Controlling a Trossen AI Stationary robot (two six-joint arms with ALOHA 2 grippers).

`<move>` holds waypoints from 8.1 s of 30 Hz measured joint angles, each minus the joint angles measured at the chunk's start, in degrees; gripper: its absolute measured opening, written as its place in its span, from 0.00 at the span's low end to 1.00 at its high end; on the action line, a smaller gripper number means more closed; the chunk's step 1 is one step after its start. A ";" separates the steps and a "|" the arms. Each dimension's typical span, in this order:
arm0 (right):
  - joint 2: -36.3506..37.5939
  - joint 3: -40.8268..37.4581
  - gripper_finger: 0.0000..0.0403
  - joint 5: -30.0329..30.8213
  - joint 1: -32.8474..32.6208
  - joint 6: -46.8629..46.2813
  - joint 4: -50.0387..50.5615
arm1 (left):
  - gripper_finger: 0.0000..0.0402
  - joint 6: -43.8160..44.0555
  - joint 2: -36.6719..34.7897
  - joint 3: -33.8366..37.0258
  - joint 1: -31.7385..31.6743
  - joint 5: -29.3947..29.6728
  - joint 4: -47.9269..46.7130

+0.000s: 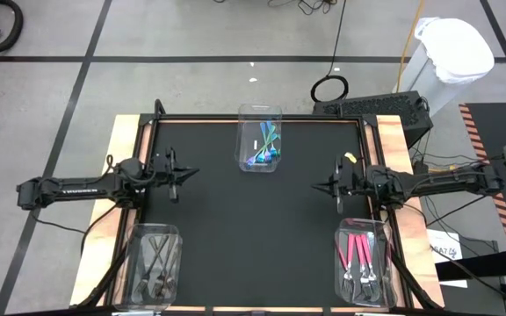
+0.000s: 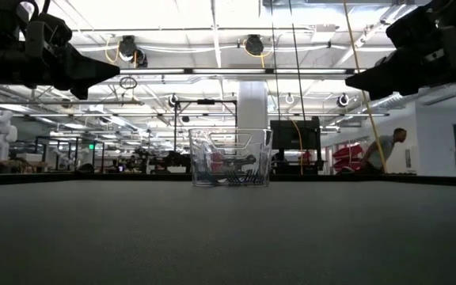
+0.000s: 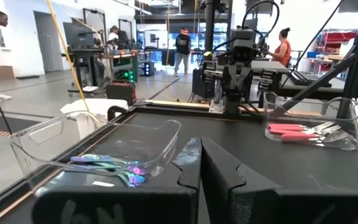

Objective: Sort silverware by color (type)
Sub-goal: Return to Home Position

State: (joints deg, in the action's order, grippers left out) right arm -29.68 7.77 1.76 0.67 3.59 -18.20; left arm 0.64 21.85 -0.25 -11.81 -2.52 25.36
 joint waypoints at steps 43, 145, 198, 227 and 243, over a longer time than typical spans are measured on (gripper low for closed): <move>25.24 -6.86 0.00 4.31 0.00 -1.96 14.45 | 0.03 -0.72 -0.68 0.00 0.00 0.00 -3.14; 29.41 -6.90 0.00 -0.33 -2.40 -0.54 16.70 | 0.03 -5.79 -21.80 -0.05 9.22 4.00 -22.95; 29.39 -6.90 0.00 -0.35 -2.38 -0.56 16.33 | 0.03 -8.52 -21.51 -0.52 9.20 4.28 -25.81; 29.39 -6.89 0.00 -0.35 -2.39 -0.55 16.32 | 0.03 -8.52 -21.48 -0.52 9.20 4.28 -25.83; 29.39 -6.89 0.00 -0.35 -2.40 -0.54 16.31 | 0.03 -8.52 -21.48 -0.52 9.20 4.29 -25.83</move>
State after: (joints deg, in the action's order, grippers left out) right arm -0.30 0.88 1.41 -1.74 3.04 -1.89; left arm -7.88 0.36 -0.78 -2.61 1.77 -0.47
